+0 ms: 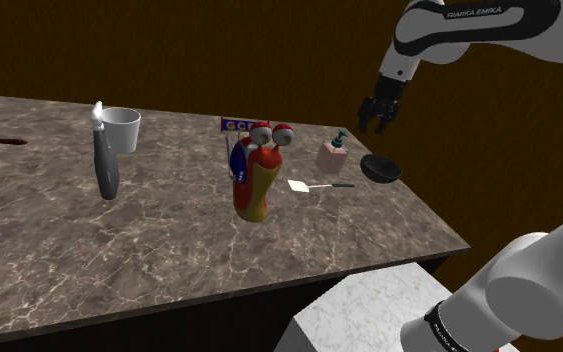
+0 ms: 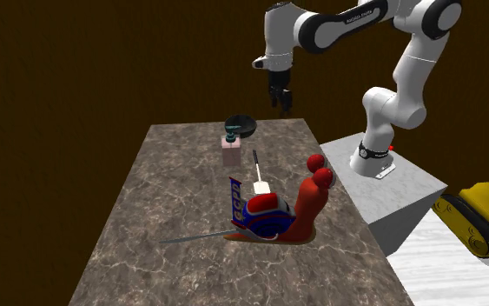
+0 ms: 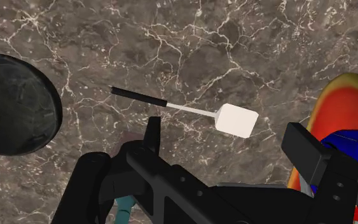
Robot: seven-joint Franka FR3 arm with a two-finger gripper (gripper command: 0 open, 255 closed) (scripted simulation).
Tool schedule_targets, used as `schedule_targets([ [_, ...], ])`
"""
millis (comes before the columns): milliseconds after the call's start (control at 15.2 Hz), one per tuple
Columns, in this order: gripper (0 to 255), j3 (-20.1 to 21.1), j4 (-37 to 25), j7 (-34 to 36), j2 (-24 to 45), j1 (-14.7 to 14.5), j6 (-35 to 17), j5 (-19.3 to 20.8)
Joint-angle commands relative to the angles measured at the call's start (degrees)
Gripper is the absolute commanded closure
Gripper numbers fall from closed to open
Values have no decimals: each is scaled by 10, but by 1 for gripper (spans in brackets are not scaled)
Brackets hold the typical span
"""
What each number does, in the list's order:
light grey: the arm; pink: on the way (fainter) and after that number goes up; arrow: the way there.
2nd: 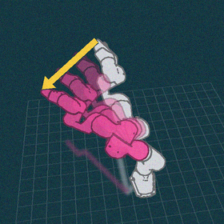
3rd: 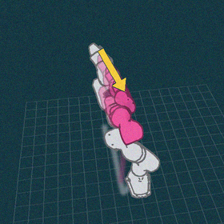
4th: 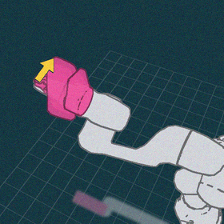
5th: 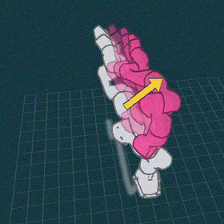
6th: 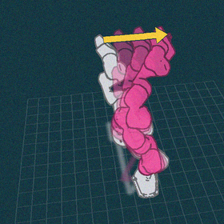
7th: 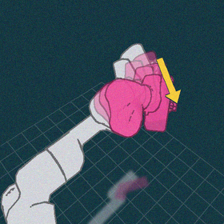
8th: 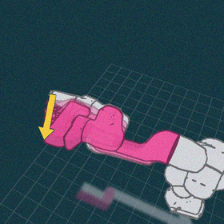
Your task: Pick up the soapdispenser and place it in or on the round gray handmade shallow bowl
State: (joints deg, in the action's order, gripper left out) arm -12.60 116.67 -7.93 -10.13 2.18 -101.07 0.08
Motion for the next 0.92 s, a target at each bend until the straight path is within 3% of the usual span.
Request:
schedule_targets([
  [0, 0, -8, -28, -12, 41, 3, -12, -4],
  [462, 0, -27, -160, -56, 195, 24, -31, -31],
  [858, 0, -32, -315, -86, 338, 56, -16, -60],
])
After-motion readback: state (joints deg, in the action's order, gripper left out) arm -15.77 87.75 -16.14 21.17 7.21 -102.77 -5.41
